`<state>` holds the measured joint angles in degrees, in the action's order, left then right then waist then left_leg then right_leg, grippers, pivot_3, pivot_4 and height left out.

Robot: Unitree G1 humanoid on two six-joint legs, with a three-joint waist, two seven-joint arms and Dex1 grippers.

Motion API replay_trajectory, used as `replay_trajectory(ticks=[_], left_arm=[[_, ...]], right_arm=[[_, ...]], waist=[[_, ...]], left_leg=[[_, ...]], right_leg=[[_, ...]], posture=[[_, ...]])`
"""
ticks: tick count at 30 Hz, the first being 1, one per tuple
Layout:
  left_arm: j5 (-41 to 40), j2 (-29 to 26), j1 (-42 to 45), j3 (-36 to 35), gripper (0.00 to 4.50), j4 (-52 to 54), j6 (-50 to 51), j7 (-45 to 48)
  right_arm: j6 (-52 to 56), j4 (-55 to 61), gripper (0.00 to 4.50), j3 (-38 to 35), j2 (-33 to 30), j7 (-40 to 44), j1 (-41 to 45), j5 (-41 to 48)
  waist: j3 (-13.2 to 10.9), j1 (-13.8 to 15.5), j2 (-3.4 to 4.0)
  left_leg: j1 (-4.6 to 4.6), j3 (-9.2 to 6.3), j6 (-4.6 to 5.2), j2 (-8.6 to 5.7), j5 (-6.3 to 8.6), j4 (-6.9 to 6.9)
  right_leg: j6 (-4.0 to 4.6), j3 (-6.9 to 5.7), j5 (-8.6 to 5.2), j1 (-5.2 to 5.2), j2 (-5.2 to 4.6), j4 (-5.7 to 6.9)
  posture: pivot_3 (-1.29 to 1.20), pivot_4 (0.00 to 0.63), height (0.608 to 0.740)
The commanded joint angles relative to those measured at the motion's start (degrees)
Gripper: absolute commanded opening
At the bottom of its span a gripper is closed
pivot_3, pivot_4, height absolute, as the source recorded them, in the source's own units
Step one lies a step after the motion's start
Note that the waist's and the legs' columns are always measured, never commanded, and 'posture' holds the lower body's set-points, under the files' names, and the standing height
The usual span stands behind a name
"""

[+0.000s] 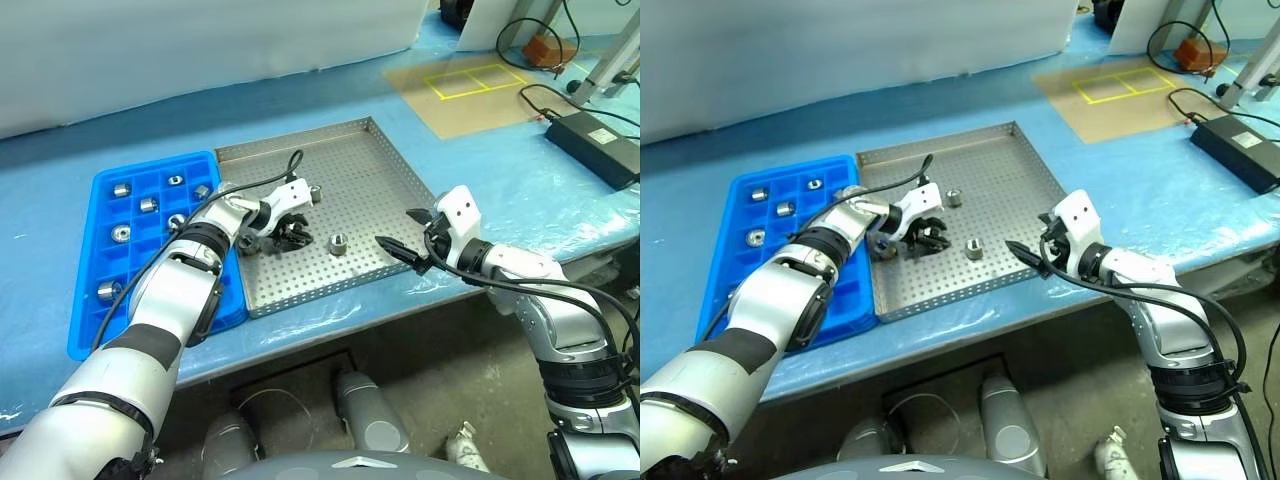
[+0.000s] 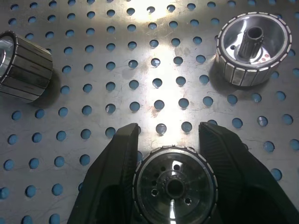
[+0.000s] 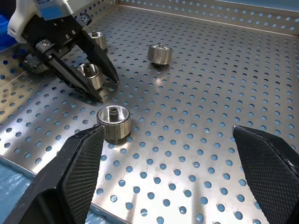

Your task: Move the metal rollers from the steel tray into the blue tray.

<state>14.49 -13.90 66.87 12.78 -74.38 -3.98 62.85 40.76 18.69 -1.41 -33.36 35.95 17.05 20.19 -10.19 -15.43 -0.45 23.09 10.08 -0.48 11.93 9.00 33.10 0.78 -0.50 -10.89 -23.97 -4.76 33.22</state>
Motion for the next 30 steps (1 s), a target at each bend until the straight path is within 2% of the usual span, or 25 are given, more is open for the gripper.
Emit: replay_trajectory(ticks=[1, 7, 11, 14, 18, 22, 30], left_arm=[[2.18, -1.69, -1.48, 1.55, 1.73, -1.30, 1.34, -0.15], [-0.16, -3.05, -0.54, -0.64, 1.73, -0.34, 0.75, 1.30], [-5.57, -3.98, 3.12, -5.54, 1.73, 2.02, -0.25, 4.76], [-8.82, -5.20, 6.14, -8.91, 1.73, 3.39, 1.06, 6.03], [-12.65, -10.19, 9.59, -12.70, 1.73, 6.74, 2.93, 9.69], [-14.45, -16.35, 8.63, -14.27, 1.73, 10.01, 5.30, 11.88], [-18.01, -27.97, -3.00, -17.67, 1.73, 18.00, 10.53, 12.94]], right_arm=[[-1.83, 0.03, 4.50, -0.01, 0.29, 0.12, 1.73, -0.12], [-3.30, -2.19, 4.50, 1.43, 1.03, 0.57, 3.45, -0.60], [-4.21, -3.57, 4.50, 2.34, 1.44, 1.23, 4.43, -0.84], [-4.87, -4.62, 4.50, 2.87, 1.77, 1.82, 5.06, -1.09], [-6.63, -7.81, 4.50, 4.87, 2.75, 3.56, 7.72, -1.77], [-8.35, -11.08, 4.50, 6.77, 4.00, 5.71, 10.64, -2.14], [-11.66, -17.57, 4.50, 10.38, 6.48, 10.24, 15.79, -3.39]], waist=[[0.00, -0.27, 0.00], [0.00, -0.94, 0.00], [-0.04, -0.91, 0.01], [-0.06, -0.53, 0.02], [-0.16, 0.22, -0.03], [-0.20, 1.08, 0.04], [-0.33, 4.67, 0.10]], left_leg=[[0.00, -0.01, 0.00, -0.03, 0.00, 0.00], [0.07, -0.02, 0.03, -0.15, 0.01, 0.00], [0.19, -0.06, 0.03, -0.12, 0.01, -0.02], [0.51, -0.11, 0.09, -0.13, 0.03, -0.03], [0.78, -0.11, 0.40, -0.10, 0.02, -0.03], [0.64, -0.08, 0.46, -0.03, 0.03, -0.18], [0.48, -0.06, 0.20, 0.00, -0.05, -0.19]], right_leg=[[0.00, -0.03, 0.00, 0.00, -0.14, 0.00], [0.00, -0.15, 0.00, 0.01, -0.33, 0.00], [0.02, -0.26, 0.02, -0.09, -0.33, 0.01], [0.42, -0.48, 0.26, -0.24, -0.45, 0.00], [0.44, -0.69, 0.27, -0.42, -0.55, -0.04], [0.40, -0.71, 0.20, -0.43, -0.52, -0.01], [0.42, -0.60, 0.18, -0.43, -0.53, 0.39]], posture=[[-0.71, 0.150, 0.740], [-0.68, 0.150, 0.740], [-0.65, 0.150, 0.740], [-0.63, 0.150, 0.740], [-0.56, 0.150, 0.740], [-0.50, 0.150, 0.740], [-0.39, 0.150, 0.740]])
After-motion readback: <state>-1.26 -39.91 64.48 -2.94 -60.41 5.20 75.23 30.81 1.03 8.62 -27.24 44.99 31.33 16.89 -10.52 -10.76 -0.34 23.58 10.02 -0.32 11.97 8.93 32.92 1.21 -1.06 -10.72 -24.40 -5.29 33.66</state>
